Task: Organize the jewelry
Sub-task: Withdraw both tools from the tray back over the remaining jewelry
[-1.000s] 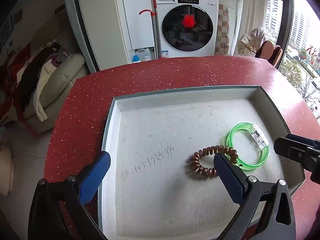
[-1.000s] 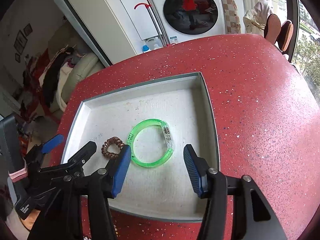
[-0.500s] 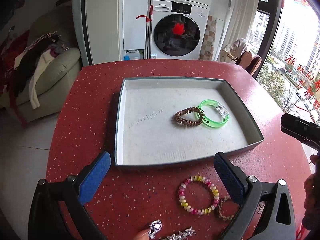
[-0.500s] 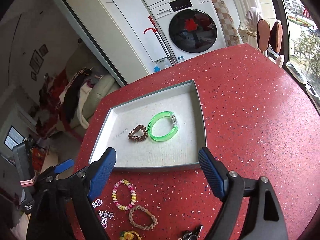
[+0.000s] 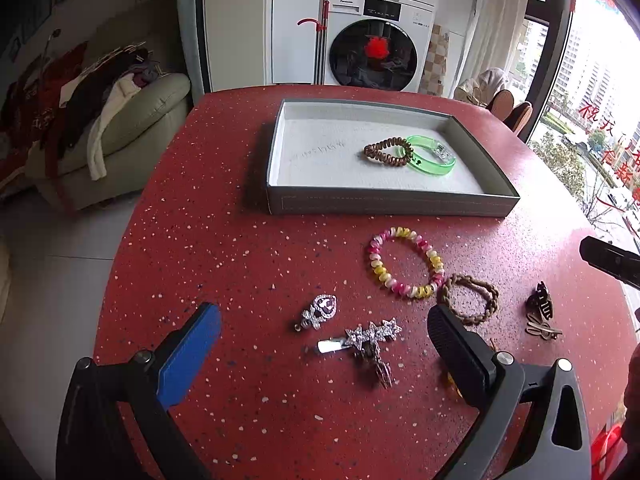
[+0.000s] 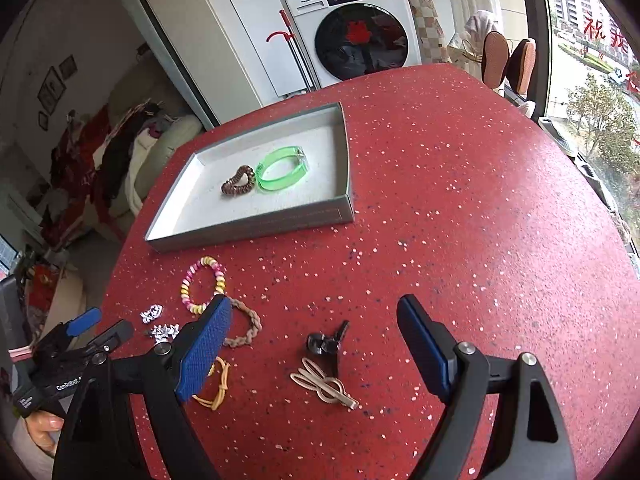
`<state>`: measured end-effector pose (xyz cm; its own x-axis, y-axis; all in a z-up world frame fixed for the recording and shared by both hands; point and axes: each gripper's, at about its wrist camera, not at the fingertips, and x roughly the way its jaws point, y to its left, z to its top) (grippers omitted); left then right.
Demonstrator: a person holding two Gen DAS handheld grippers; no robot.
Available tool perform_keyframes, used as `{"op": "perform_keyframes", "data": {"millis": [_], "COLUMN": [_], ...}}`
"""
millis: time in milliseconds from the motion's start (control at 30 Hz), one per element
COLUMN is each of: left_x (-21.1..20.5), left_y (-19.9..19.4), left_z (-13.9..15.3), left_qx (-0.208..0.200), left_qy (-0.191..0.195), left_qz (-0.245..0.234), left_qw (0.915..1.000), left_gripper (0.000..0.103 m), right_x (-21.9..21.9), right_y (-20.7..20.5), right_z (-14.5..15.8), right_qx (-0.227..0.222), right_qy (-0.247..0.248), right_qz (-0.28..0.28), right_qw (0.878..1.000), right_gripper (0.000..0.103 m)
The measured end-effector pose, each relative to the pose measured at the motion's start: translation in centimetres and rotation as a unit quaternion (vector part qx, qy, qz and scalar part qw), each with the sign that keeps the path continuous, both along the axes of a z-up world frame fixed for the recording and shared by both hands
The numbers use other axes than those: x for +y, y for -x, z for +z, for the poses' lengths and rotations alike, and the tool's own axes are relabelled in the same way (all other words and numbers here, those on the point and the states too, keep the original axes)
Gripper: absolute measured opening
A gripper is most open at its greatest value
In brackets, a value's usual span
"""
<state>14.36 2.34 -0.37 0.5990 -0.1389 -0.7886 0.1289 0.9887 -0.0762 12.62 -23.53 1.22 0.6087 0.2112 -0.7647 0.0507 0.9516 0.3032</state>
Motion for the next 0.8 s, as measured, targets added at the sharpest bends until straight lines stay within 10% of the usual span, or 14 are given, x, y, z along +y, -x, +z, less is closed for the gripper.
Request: {"op": "perform_keyframes", "data": {"millis": [800], "left_x": [-2.7], "left_y": [2.8], "left_z": [-2.9], "left_qx": [0.011], "left_qy": [-0.007], "left_qz": [0.013], "left_qw": [0.9998], "left_gripper": [0.095], "right_x": [2.5], "right_y": [2.8], "right_z": [-4.9], "right_qx": [0.044], "right_qy": [0.086], "right_qz": [0.049], "right_qw": [0.994], "right_gripper": [0.080]}}
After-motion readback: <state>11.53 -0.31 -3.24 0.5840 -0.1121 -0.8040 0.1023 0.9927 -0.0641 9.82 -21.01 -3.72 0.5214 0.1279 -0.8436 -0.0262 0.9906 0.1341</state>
